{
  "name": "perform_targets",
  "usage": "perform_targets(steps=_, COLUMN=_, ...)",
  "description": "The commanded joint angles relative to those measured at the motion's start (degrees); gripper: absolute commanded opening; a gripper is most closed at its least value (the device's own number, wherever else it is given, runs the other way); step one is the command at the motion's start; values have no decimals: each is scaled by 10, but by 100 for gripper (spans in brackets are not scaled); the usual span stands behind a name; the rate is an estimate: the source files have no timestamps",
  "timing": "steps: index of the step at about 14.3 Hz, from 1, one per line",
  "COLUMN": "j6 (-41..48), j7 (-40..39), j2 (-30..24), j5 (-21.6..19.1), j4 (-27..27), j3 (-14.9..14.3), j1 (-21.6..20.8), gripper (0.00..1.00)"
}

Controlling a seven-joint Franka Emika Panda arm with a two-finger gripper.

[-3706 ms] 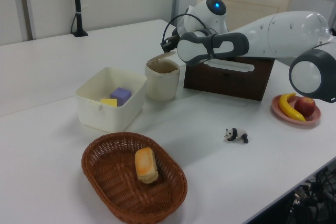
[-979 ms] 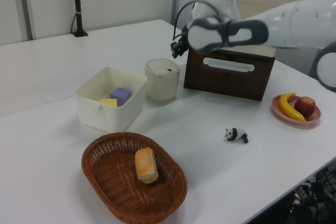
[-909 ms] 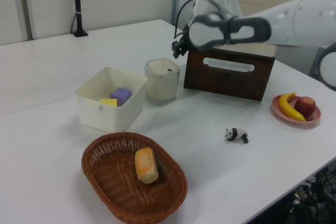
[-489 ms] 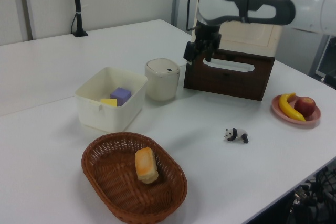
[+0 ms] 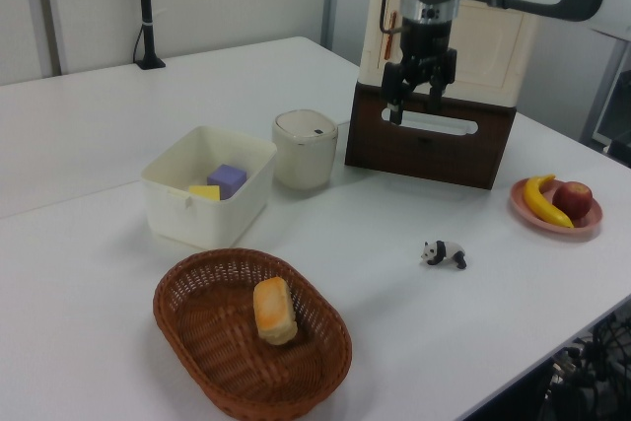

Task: Close the trash can

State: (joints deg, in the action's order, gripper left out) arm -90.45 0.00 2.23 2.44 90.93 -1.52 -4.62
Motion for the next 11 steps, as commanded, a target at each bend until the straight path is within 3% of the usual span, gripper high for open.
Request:
perform_targets(steps=1, j6=12, j7=43, j2=-49, j5=-43, j4=8, j3=-14, j1=21, gripper=100)
perform_targets(steps=11, j6=15, j7=42, j2=-50, j5=-42, j4=11, j3=-14, j1=21, gripper=100)
